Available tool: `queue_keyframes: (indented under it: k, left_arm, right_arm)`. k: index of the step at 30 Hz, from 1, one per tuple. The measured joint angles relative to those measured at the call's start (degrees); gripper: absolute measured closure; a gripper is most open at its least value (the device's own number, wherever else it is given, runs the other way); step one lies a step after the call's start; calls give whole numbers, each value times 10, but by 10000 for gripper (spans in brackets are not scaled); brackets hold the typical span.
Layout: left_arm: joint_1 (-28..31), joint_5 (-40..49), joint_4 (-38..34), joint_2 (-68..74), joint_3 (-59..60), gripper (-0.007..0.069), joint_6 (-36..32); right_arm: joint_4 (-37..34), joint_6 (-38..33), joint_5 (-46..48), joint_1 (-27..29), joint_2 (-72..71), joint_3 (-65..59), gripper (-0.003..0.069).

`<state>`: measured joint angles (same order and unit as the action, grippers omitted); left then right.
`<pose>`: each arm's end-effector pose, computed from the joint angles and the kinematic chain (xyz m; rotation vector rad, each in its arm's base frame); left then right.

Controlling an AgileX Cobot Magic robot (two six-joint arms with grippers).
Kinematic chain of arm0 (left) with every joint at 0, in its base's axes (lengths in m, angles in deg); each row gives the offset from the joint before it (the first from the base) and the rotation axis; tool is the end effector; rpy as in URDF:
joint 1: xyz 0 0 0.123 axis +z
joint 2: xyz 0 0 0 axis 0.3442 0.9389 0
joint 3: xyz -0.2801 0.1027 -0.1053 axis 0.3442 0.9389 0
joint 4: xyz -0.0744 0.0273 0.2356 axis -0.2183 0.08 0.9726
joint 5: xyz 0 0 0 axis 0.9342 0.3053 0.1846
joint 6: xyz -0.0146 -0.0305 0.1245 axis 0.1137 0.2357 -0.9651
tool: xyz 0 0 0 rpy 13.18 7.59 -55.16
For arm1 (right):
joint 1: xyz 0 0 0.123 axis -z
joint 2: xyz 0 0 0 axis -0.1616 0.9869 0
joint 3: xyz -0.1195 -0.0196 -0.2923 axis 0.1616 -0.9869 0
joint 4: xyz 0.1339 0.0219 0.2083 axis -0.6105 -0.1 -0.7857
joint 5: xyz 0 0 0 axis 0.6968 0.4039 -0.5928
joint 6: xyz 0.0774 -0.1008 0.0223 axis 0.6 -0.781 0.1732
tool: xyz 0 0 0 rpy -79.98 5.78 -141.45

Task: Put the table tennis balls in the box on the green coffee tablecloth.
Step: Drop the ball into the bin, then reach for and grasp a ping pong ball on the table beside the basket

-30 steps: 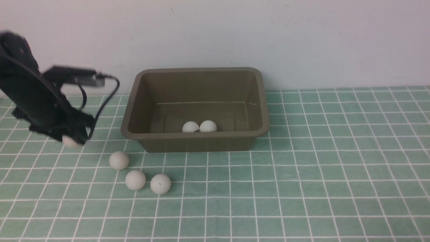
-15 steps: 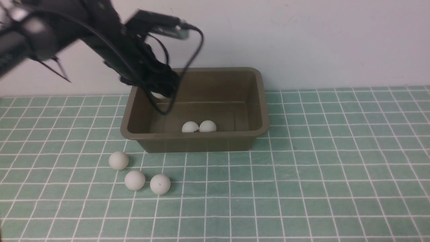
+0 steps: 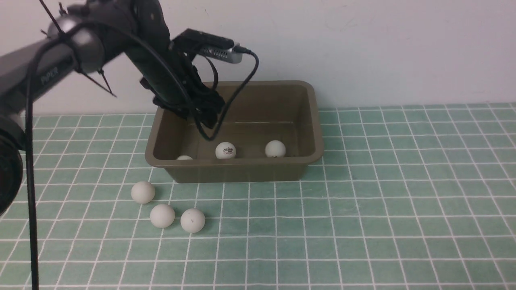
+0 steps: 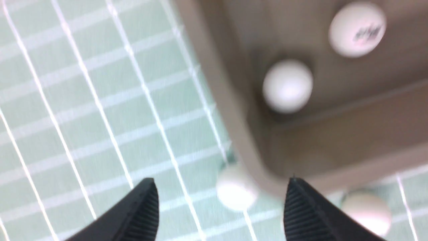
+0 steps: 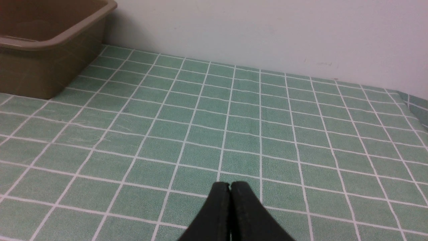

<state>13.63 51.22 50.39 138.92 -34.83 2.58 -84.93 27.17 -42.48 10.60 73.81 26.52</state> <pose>0.4420 -0.0549 0.2960 0.4488 2.7727 -0.0290 0.0535 0.0086 0.1606 -0.1826 1.8670 -0.0551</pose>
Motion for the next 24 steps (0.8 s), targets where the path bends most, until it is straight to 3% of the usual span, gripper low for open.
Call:
queue_keyframes:
  k: [12, 24]
  left_arm:
    - [45, -10, -32, -62, 178, 174, -5]
    - [46, -159, -76, -62, 310, 174, -89]
  right_arm:
    - [0, 0, 0, 0, 0, 0, 676]
    - [0, 0, 0, 0, 0, 0, 676]
